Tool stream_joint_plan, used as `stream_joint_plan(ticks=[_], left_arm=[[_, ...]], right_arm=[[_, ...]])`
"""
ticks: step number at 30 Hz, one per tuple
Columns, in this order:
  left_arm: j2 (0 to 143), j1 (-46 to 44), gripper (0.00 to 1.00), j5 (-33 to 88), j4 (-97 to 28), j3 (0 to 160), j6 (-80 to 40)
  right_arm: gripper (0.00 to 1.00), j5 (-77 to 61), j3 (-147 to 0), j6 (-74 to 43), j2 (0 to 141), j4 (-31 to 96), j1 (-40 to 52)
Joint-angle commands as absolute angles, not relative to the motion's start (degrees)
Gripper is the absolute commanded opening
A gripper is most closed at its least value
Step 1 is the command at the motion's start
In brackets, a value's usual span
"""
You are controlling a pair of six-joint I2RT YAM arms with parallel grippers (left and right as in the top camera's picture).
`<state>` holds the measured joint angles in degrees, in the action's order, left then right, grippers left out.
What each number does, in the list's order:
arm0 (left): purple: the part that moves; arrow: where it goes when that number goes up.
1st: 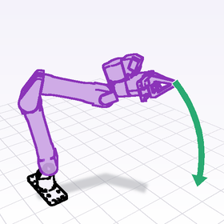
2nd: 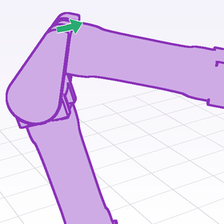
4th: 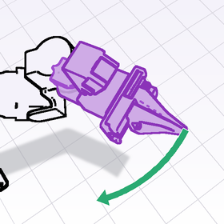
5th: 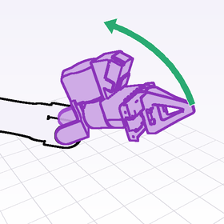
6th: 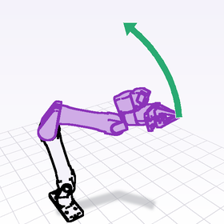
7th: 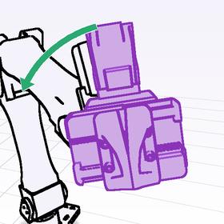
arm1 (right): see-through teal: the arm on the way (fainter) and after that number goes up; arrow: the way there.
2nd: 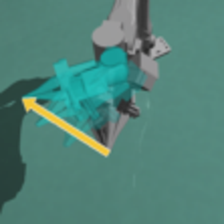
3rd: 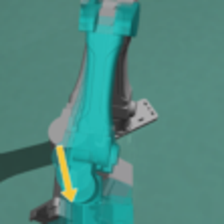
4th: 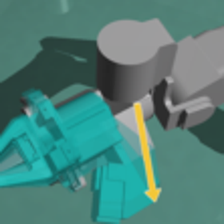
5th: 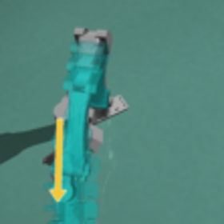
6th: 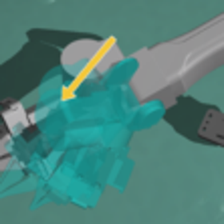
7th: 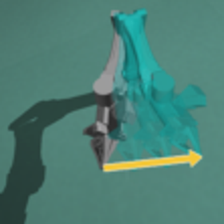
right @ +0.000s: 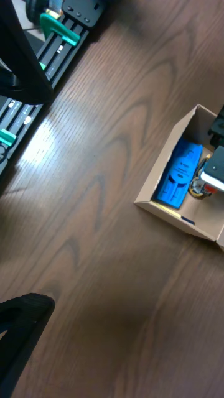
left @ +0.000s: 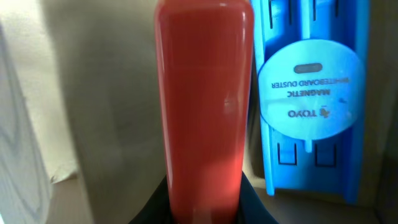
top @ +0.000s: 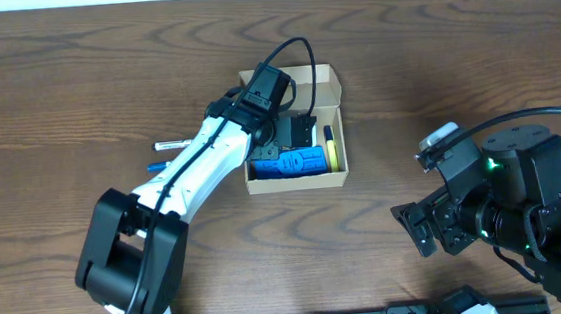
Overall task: Pack container
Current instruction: 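Carry the red stapler into the box and release it, then move the left gripper to the blue-capped marker and grasp it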
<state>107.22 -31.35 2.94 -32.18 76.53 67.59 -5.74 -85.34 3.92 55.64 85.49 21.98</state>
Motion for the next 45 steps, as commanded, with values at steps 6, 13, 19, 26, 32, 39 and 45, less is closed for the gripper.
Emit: stream_joint_plan(ticks=[6, 13, 19, 26, 32, 39, 45], left_arm=[[108.97, -31.48, 0.13, 2.48, -31.38, 77.91, 68.16], [108.97, -31.48, 0.53, 2.31, -31.16, 77.91, 64.1], [108.03, -31.83, 0.53, 2.37, -32.01, 78.74, 54.41], [100.62, -32.75, 0.58, 2.35, -39.22, 83.96, 43.11], [90.32, -31.44, 0.59, 0.89, -44.34, 85.41, 35.24], [82.63, -24.47, 0.58, -1.93, -52.64, 85.41, 12.73], [83.18, -14.63, 0.68, -2.98, -57.56, 85.12, -12.05]], right_arm=[[0.99, -5.58, -85.49, 3.25, 55.51, 85.54, 21.43], [0.99, -5.58, -85.49, 3.25, 55.51, 85.54, 21.43], [0.99, -5.58, -85.49, 3.25, 55.51, 85.54, 21.43], [0.99, -5.58, -85.49, 3.25, 55.51, 85.54, 21.43], [0.99, -5.58, -85.49, 3.25, 55.51, 85.54, 21.43], [0.99, -5.58, -85.49, 3.25, 55.51, 85.54, 21.43], [0.99, -5.58, -85.49, 3.25, 55.51, 85.54, 21.43]])
